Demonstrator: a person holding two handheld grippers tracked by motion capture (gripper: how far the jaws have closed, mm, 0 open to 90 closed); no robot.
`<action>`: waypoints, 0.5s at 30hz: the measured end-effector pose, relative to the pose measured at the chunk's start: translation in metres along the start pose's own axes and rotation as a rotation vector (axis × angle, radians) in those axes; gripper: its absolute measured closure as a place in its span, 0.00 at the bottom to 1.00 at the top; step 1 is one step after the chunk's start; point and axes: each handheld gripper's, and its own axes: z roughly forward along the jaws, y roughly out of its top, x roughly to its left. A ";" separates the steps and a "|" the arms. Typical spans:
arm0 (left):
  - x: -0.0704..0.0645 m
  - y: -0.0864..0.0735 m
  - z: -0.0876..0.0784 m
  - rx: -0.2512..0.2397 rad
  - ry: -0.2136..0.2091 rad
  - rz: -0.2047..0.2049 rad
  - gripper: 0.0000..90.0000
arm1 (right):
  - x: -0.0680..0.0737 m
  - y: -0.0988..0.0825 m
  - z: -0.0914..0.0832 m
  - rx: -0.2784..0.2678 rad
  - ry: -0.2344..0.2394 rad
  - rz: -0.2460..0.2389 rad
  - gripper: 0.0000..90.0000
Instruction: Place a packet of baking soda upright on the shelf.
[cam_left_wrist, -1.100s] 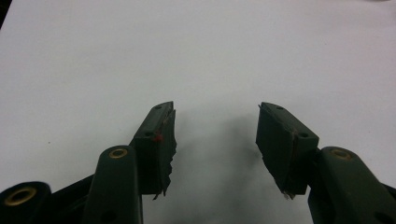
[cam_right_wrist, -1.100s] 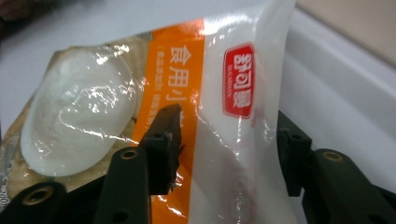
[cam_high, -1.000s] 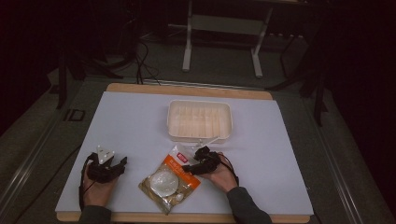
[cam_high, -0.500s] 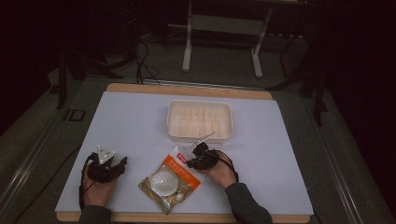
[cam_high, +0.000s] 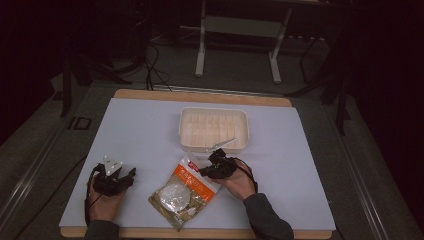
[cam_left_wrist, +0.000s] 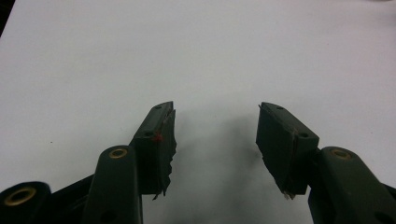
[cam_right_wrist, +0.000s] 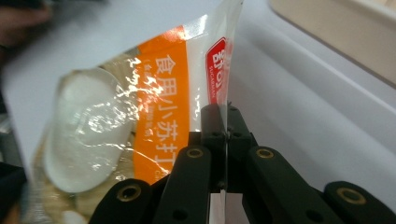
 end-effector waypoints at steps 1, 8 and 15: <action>0.000 0.000 0.000 0.002 0.000 0.001 0.52 | 0.000 0.000 -0.002 -0.009 0.014 0.005 1.00; 0.000 0.000 0.000 -0.001 0.004 0.001 0.52 | 0.004 0.004 -0.015 -0.064 0.055 0.010 1.00; 0.000 0.000 0.000 -0.002 0.004 0.001 0.52 | 0.023 0.018 -0.024 -0.101 0.046 -0.041 1.00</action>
